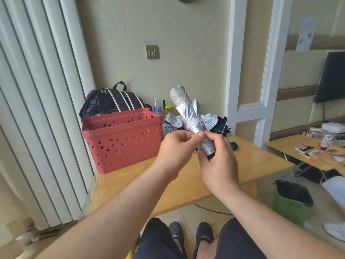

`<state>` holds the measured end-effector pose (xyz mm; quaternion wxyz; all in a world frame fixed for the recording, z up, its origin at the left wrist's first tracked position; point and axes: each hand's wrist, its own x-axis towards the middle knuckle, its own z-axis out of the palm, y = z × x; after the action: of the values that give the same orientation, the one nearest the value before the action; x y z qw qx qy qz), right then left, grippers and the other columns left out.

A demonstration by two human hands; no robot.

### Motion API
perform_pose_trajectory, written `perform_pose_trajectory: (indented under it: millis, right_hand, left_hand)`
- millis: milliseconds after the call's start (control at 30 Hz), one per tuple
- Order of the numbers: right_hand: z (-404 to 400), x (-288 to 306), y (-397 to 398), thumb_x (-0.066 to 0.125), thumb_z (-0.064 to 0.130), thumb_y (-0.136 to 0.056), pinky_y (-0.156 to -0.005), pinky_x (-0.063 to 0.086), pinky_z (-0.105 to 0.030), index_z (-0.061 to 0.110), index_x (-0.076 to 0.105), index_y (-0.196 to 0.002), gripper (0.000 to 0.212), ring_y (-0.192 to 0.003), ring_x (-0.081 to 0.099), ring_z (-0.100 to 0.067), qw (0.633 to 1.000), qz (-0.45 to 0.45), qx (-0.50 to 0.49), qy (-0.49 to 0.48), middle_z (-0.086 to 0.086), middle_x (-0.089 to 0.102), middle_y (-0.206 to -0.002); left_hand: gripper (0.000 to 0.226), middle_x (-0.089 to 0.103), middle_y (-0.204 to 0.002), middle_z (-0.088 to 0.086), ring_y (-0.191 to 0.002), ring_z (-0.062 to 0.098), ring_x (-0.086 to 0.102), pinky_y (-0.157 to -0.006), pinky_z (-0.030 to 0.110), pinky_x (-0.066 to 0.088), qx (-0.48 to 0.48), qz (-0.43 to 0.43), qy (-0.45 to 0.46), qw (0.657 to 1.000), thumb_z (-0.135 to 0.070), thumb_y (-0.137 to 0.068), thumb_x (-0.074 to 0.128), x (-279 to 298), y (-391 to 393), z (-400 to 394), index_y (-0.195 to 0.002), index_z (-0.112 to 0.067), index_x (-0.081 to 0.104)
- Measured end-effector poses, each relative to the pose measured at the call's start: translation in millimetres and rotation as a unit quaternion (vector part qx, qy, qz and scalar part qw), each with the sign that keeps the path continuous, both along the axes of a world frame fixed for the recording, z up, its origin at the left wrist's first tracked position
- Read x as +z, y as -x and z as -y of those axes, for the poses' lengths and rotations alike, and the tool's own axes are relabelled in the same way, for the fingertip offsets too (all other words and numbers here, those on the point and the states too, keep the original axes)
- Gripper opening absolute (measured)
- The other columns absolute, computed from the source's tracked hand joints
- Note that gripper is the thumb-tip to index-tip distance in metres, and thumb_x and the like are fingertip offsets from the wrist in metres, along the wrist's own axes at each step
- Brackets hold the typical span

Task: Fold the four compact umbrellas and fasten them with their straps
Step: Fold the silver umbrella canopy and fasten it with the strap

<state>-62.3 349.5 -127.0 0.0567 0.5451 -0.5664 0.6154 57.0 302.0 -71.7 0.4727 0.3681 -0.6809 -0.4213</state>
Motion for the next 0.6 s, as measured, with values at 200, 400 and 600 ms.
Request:
perform_pose_trajectory:
  millis: [200, 400, 600]
  right_hand:
    - [2, 3, -1, 0.078, 0.043, -0.090, -0.068, 0.049, -0.029, 0.045, 0.044, -0.127, 0.051, -0.087, 0.066, -0.007, 0.986, 0.117, 0.110, -0.043, 0.011, 0.066, -0.101]
    - [11, 0, 7, 0.053, 0.079, -0.082, -0.059, 0.052, -0.038, 0.041, 0.038, -0.148, 0.078, -0.058, 0.064, -0.016, 0.961, 0.162, 0.195, -0.106, 0.003, 0.073, -0.090]
    - [4, 8, 3, 0.061, 0.041, -0.102, -0.045, 0.042, -0.027, 0.040, 0.053, -0.136, 0.035, -0.052, 0.055, -0.022, 0.919, 0.255, 0.286, -0.088, -0.005, 0.071, -0.096]
  left_hand:
    - [0.026, 0.068, -0.074, 0.002, -0.065, 0.014, 0.052, -0.062, 0.026, 0.043, -0.038, -0.026, -0.004, 0.999, -0.035, -0.095, 0.076, -1, -6, 5, -0.079, -0.015, 0.071]
    - [0.022, 0.075, -0.081, 0.007, -0.077, 0.016, 0.063, -0.083, 0.037, 0.048, -0.081, -0.043, -0.010, 0.996, -0.029, -0.098, 0.073, -9, -16, 13, -0.089, -0.010, 0.076]
    - [0.022, 0.071, -0.085, 0.003, -0.078, 0.010, 0.062, -0.078, 0.022, 0.049, -0.101, -0.054, 0.018, 0.993, -0.022, -0.102, 0.066, -14, -21, 13, -0.097, -0.001, 0.068]
